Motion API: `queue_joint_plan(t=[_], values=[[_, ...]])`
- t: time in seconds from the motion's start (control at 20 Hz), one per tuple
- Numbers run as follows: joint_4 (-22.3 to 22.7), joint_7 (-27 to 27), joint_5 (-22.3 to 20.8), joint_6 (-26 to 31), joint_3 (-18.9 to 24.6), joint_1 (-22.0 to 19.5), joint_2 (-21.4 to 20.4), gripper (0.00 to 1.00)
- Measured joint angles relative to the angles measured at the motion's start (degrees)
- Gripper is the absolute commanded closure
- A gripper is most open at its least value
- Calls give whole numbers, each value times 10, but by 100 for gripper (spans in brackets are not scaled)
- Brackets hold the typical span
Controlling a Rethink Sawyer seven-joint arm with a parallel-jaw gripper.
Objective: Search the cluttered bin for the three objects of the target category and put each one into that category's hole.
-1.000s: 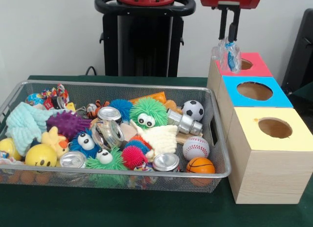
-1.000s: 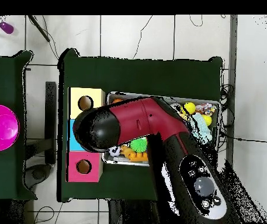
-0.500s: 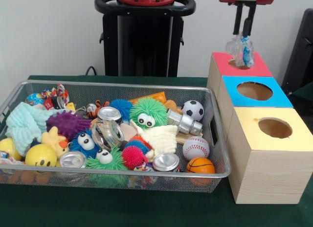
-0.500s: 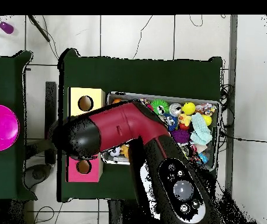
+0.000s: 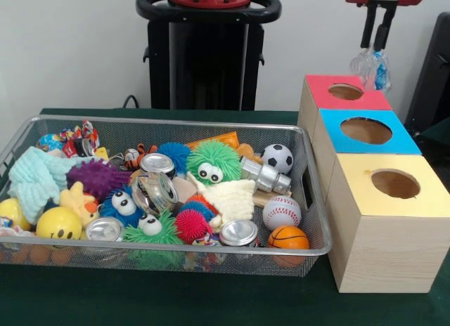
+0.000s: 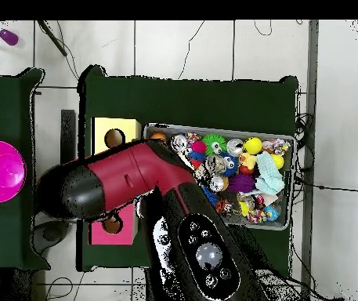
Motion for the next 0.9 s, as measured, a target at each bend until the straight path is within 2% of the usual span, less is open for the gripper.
queue_joint_plan(t=[0.25,0.9], values=[[1,0,-2,-2,-15,25,0,100],[2,0,-7,-52,-49,34,4,100]])
